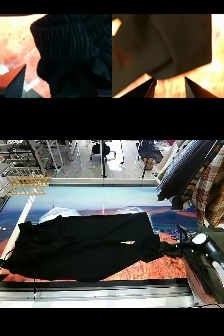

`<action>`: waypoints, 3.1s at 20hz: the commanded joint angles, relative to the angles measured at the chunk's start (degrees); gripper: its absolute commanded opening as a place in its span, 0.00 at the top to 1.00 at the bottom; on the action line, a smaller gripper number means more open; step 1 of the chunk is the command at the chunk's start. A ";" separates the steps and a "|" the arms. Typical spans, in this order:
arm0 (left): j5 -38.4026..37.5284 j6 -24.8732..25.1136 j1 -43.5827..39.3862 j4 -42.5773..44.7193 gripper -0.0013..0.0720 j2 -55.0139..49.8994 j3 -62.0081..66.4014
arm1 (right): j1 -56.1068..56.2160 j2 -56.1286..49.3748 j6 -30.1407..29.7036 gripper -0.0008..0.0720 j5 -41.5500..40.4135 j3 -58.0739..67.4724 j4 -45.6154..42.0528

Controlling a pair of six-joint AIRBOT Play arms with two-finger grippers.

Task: Fold the clothes and pants, and hang the long-sleeved shirts on hangers.

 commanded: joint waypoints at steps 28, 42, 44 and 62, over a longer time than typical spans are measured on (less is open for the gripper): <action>10.23 9.14 -2.91 15.85 0.96 -1.90 22.01 | 8.28 -3.21 -6.54 0.54 30.01 12.35 -20.46; 10.29 13.60 -2.93 15.80 0.96 -2.21 21.14 | 8.31 -11.30 -4.37 0.48 -7.19 -0.20 1.81; 10.45 13.60 -2.91 15.78 0.96 -2.21 21.14 | 8.44 -12.37 -5.73 0.51 -7.65 -0.20 3.76; 12.28 16.28 -0.59 20.37 0.96 -2.21 21.90 | 8.00 1.81 -8.31 0.98 18.18 1.84 -21.07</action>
